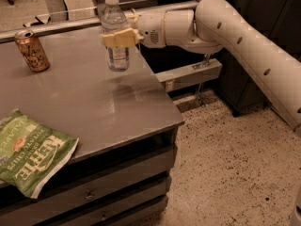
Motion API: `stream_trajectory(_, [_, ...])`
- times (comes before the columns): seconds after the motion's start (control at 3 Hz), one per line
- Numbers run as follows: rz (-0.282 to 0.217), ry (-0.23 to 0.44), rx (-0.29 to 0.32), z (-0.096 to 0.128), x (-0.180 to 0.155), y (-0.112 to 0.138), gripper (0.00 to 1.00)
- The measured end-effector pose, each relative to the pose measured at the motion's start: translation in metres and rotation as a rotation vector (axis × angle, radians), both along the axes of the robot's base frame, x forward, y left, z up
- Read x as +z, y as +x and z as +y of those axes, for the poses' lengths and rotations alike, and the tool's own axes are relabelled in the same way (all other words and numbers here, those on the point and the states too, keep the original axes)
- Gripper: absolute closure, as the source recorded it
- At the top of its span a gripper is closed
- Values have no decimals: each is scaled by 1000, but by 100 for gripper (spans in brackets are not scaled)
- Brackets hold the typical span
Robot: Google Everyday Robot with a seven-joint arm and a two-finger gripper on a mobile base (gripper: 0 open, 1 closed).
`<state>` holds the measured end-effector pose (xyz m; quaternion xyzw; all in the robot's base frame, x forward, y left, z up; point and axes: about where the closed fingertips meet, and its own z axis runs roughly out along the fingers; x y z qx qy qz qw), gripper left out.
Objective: Move blue plastic bottle near orange can
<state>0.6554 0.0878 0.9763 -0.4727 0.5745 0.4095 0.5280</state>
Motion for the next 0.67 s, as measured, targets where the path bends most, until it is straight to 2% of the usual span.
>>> stream_trajectory(0.33, [-5, 5, -3, 1, 2, -4, 100])
stream_trajectory(0.67, [-54, 18, 1, 18, 17, 5, 100])
